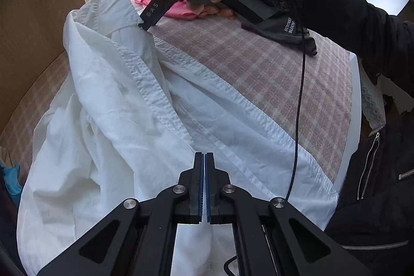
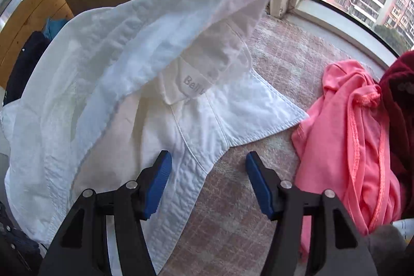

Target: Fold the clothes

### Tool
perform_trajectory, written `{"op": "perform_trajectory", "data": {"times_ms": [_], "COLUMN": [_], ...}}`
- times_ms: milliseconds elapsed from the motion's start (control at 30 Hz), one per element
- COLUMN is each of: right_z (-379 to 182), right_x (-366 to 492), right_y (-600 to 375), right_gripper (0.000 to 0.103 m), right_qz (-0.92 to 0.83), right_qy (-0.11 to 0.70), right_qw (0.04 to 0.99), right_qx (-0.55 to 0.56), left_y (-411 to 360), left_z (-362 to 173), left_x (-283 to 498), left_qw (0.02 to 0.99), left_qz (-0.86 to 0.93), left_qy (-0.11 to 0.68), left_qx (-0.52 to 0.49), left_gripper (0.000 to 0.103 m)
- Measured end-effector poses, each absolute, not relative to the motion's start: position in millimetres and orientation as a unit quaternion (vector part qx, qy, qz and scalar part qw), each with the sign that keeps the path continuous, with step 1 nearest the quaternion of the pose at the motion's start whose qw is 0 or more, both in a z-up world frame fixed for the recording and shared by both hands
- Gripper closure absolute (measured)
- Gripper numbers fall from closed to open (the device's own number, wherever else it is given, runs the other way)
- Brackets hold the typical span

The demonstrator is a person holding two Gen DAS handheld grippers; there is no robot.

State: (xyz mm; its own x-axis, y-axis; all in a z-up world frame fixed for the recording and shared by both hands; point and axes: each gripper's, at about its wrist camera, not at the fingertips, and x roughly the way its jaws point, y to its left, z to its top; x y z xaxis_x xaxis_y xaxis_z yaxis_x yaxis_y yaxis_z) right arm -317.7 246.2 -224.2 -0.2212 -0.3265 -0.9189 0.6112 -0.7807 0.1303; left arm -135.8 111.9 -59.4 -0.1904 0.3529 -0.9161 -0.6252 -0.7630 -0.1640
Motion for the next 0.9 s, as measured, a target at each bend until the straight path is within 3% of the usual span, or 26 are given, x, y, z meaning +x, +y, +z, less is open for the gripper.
{"op": "perform_trajectory", "data": {"times_ms": [33,100,167,267,400,600,667,767,900], "right_z": [-224.9,-225.0,-223.6,-217.5,-207.8,-225.2,-225.2,-219.0,-195.4], "right_x": [-311.9,-307.0,-309.1,-320.0,-319.6,-322.6,-312.8,-307.6,-282.8], "right_y": [241.6,239.0,243.4,269.3,306.9,333.8,320.2,331.3,357.2], "right_gripper": [0.046,0.060,0.097,0.097,0.097,0.096,0.092,0.089,0.089], "right_qz": [-0.773,-0.773,-0.768,-0.758,-0.763,-0.783,-0.790,-0.786,-0.812], "right_qy": [0.152,0.165,0.148,0.075,0.061,0.108,0.168,0.134,0.150], "right_qw": [0.311,0.319,0.320,0.323,0.302,0.220,0.217,0.214,0.155], "right_qx": [0.532,0.523,0.534,0.561,0.568,0.571,0.549,0.564,0.542], "left_y": [116.9,126.5,137.3,149.5,129.8,114.6,115.8,113.6,104.6], "left_z": [-60.3,-64.7,-73.9,-98.0,-127.1,-128.8,-129.6,-125.6,-95.8], "left_x": [-142.9,-166.4,-190.5,-218.2,-243.0,-251.8,-252.8,-249.9,-231.4], "left_qw": [0.324,0.322,0.321,0.298,0.216,0.208,0.206,0.207,0.215], "left_qz": [0.761,0.764,0.761,0.756,0.757,0.763,0.764,0.767,0.783], "left_qy": [0.126,0.129,0.130,0.174,0.204,0.177,0.181,0.177,0.158], "left_qx": [-0.547,-0.544,-0.548,-0.555,-0.583,-0.585,-0.584,-0.581,-0.562], "left_gripper": [0.102,0.102,0.102,0.098,0.101,0.101,0.101,0.101,0.101]}}
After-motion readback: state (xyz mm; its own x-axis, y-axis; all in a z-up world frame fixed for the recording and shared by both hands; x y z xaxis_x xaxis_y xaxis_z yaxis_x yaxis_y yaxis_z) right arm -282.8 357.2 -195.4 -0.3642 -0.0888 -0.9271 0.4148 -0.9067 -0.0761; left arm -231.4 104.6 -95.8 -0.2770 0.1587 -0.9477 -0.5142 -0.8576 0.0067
